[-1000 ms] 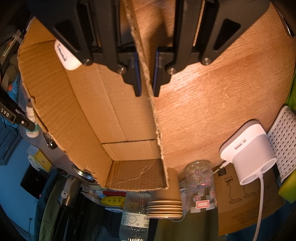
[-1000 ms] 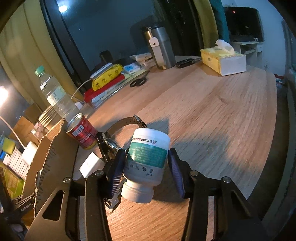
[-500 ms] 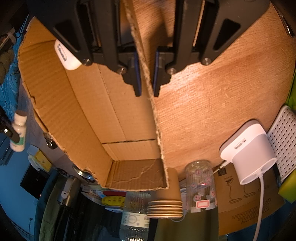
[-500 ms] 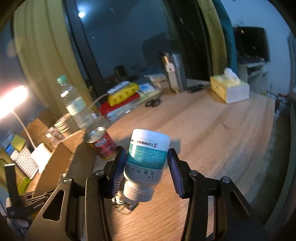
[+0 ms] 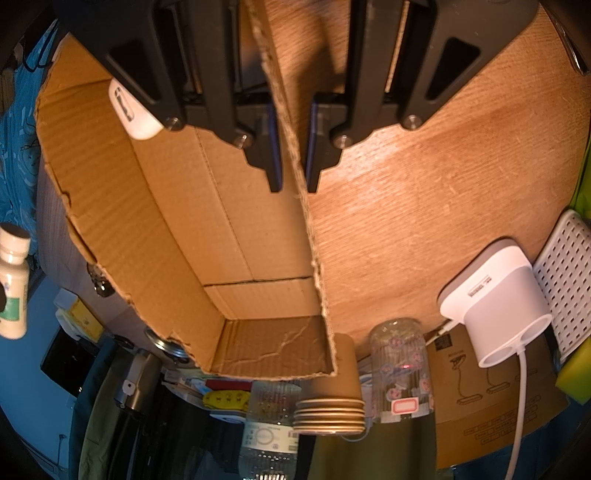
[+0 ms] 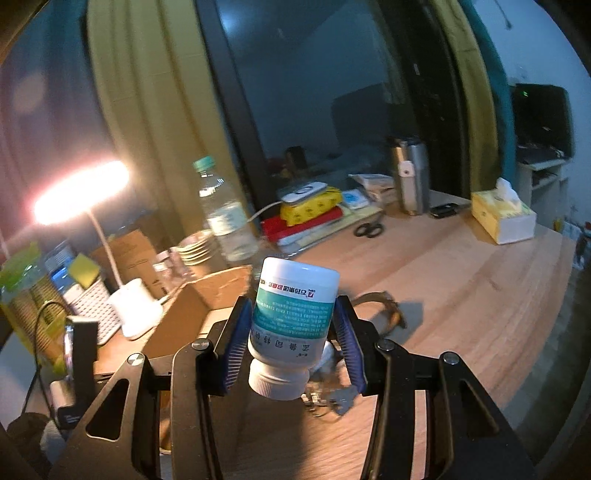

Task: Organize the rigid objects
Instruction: 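Lower the pill bottle into the box and open the right tool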

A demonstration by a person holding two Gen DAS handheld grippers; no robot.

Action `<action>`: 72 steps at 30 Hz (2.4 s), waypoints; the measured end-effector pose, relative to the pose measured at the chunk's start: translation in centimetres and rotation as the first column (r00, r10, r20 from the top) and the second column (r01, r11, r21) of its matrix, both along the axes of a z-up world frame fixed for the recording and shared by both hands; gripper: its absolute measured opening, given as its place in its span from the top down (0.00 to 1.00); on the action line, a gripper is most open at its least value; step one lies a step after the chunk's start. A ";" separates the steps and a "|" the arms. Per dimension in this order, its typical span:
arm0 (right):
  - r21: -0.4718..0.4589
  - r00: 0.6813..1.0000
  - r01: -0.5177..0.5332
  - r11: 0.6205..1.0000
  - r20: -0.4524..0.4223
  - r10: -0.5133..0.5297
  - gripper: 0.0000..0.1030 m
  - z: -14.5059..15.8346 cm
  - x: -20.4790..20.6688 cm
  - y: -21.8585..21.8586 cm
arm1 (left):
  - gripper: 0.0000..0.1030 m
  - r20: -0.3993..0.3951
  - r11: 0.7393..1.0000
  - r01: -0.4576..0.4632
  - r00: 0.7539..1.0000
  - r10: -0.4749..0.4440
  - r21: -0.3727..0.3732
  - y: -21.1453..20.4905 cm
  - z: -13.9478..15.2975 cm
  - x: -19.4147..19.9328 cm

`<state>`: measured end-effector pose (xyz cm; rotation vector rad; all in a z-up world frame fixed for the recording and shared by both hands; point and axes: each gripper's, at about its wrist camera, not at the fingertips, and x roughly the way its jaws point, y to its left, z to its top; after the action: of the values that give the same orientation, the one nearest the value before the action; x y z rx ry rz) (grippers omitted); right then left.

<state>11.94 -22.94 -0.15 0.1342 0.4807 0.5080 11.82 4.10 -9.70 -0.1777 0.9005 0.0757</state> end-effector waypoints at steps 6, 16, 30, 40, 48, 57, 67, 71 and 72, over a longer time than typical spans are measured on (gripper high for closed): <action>-0.006 0.998 -0.055 0.998 0.018 0.055 0.53 0.6 -1.1 1.6 | 0.87 0.000 1.000 0.000 1.000 0.000 0.000 0.0 0.0 0.0; -0.035 0.988 -0.153 0.988 0.031 0.154 0.53 0.7 -2.6 4.7 | 0.87 0.000 1.000 0.000 1.000 0.000 0.000 0.0 0.0 0.0; -0.228 0.976 -0.218 0.949 -0.030 0.217 0.53 -2.6 -2.8 9.7 | 0.87 0.000 1.000 0.000 1.000 0.000 -0.001 0.0 0.0 0.0; -0.398 0.978 -0.204 0.894 -0.045 0.204 0.54 -4.5 -3.5 11.8 | 0.87 0.001 1.000 0.000 1.000 0.000 -0.001 0.0 0.0 0.0; -0.425 0.978 -0.201 0.883 -0.031 0.208 0.54 -4.5 -3.6 11.9 | 0.87 0.001 1.000 0.001 1.000 -0.001 0.000 0.0 0.0 0.0; -0.477 0.970 -0.232 0.848 -0.053 0.236 0.54 -3.8 -4.4 11.5 | 0.87 0.001 1.000 0.000 1.000 0.000 -0.001 0.0 0.0 0.0; -0.519 0.978 -0.198 0.832 -0.044 0.205 0.49 -5.0 -3.1 12.5 | 0.87 0.002 1.000 0.001 1.000 -0.001 0.002 -0.3 0.2 0.0; -0.533 0.977 -0.208 0.820 -0.081 0.195 0.41 -6.0 -2.2 12.8 | 0.87 0.001 1.000 0.001 1.000 -0.001 0.001 -0.4 0.2 0.0; -0.522 0.977 -0.212 0.826 -0.089 0.195 0.41 -6.2 -2.0 12.7 | 0.87 0.000 1.000 0.001 1.000 -0.001 0.001 -0.4 0.1 0.0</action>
<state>9.94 -10.25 -6.30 -0.4499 0.6563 0.5653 11.81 3.71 -9.56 -0.1763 0.9001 0.0754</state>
